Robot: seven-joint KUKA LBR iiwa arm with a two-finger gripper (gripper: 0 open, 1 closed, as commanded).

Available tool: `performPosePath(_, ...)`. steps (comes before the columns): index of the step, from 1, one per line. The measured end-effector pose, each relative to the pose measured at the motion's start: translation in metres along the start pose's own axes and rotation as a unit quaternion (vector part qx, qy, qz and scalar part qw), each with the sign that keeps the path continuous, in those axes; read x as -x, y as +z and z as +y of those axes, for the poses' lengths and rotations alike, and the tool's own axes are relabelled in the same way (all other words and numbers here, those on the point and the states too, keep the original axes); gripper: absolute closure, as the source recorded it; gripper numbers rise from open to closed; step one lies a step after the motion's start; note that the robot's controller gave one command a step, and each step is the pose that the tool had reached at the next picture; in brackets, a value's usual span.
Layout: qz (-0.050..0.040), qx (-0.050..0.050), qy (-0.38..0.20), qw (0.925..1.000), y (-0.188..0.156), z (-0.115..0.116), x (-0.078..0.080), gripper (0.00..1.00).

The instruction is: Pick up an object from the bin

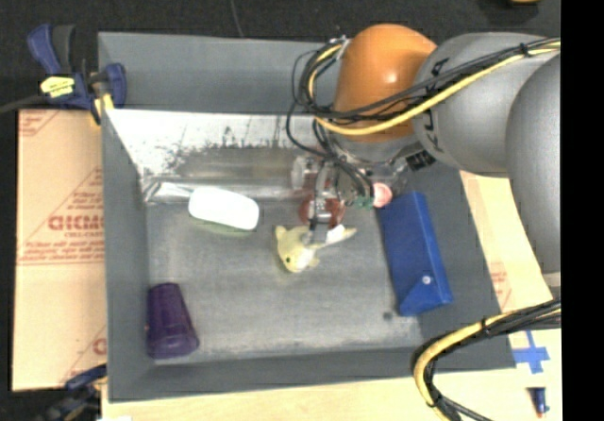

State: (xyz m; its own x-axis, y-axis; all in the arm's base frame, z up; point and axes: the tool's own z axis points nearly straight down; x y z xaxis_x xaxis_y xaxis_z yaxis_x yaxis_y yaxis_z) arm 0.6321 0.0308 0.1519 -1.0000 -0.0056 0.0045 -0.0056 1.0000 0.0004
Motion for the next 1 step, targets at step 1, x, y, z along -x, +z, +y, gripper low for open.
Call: performPosePath(1, -0.0041, 0.000, 0.000, 1.0000, -0.0048, 0.0001, 0.0019, 0.00)
